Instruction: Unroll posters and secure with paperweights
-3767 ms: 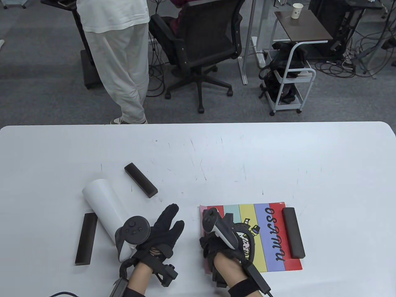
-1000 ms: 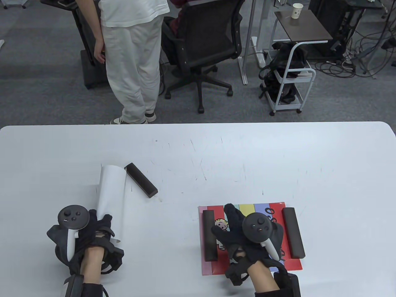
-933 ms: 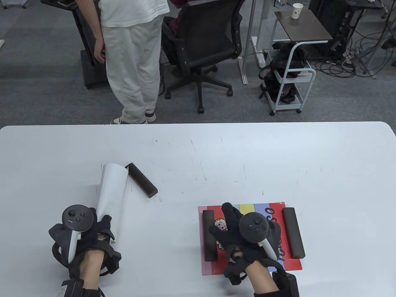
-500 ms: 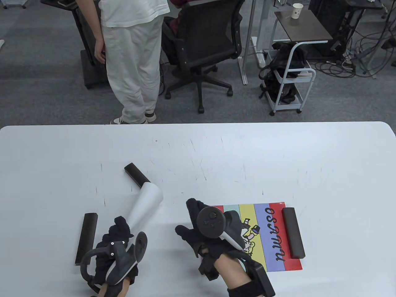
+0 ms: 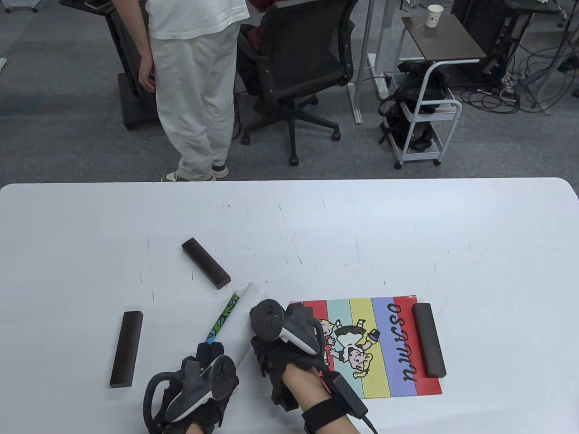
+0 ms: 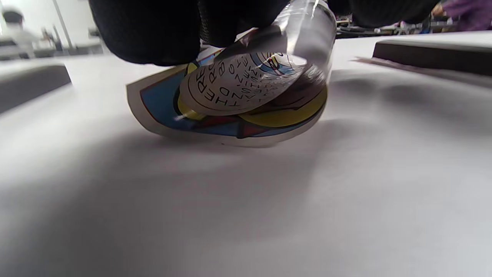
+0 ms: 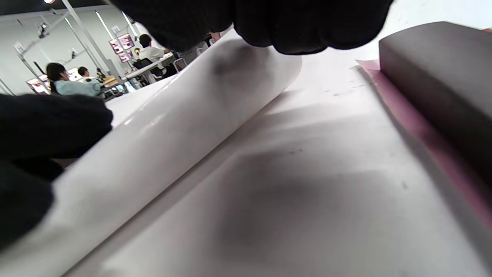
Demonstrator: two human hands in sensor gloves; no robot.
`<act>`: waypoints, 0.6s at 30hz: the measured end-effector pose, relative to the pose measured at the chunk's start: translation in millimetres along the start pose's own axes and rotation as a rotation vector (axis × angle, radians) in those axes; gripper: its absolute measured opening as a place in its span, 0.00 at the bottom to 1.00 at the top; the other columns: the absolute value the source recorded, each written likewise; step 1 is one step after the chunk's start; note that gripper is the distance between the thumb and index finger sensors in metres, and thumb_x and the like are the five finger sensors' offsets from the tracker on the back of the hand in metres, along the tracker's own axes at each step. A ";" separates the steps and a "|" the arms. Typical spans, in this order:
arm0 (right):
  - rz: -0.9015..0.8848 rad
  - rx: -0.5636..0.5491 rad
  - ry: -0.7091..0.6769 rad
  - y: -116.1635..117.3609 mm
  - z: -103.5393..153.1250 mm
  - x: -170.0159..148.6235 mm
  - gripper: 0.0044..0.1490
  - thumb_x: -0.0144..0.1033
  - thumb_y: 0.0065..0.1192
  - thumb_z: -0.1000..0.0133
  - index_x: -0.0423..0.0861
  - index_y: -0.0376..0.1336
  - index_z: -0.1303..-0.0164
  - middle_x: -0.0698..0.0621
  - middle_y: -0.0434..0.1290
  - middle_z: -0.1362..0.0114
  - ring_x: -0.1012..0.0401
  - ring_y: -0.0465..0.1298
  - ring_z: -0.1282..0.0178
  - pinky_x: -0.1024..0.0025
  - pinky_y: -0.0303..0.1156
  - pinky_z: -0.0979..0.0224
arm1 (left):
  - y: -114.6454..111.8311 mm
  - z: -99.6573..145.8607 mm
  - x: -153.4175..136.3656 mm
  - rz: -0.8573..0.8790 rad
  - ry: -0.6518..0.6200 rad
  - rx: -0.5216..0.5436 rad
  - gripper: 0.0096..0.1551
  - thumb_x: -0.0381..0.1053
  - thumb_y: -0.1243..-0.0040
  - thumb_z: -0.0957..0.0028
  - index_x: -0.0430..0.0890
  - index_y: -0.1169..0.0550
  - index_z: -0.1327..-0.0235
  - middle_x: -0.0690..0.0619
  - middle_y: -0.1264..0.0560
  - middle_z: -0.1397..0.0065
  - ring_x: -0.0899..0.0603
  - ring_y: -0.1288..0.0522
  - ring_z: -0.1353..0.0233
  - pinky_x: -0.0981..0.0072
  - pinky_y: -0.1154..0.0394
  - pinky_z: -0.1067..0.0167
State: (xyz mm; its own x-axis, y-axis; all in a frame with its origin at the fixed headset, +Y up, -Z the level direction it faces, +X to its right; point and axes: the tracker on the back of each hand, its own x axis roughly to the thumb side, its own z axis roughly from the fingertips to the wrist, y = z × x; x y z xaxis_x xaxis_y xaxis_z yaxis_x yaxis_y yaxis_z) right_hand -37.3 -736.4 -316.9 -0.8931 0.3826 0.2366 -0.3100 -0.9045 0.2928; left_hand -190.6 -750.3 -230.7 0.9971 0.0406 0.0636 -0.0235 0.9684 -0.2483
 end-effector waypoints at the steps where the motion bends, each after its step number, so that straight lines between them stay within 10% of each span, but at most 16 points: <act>1: 0.010 -0.008 0.016 2.2 -0.9 1.0 0.43 0.51 0.55 0.47 0.41 0.49 0.28 0.37 0.57 0.22 0.40 0.65 0.27 0.46 0.66 0.31 | 1.1 -1.3 -2.4 0.038 -0.021 -0.008 0.40 0.67 0.51 0.49 0.50 0.37 0.26 0.47 0.37 0.20 0.32 0.32 0.25 0.48 0.27 0.37; 10: 0.199 -0.024 0.130 27.0 -10.8 19.2 0.59 0.67 0.58 0.54 0.41 0.42 0.26 0.39 0.56 0.25 0.43 0.62 0.31 0.50 0.61 0.32 | 8.5 -13.0 -19.7 0.170 -0.038 -0.040 0.31 0.60 0.45 0.48 0.54 0.29 0.31 0.51 0.29 0.24 0.34 0.33 0.25 0.47 0.29 0.36; 18: 0.172 0.052 0.034 33.1 -14.2 15.9 0.54 0.60 0.59 0.51 0.50 0.37 0.25 0.45 0.40 0.16 0.37 0.46 0.20 0.48 0.56 0.27 | 5.3 -39.6 -10.8 0.146 -0.309 -0.025 0.44 0.49 0.42 0.51 0.46 0.47 0.24 0.42 0.47 0.18 0.32 0.49 0.19 0.41 0.39 0.30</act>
State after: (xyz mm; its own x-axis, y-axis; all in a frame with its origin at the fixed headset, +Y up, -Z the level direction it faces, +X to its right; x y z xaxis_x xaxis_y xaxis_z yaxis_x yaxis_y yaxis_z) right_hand -66.4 -762.9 -316.5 -0.9423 0.2158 0.2560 -0.1353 -0.9447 0.2986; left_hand -198.7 -755.3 -271.0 0.9144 0.2549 0.3145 -0.1591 0.9406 -0.2999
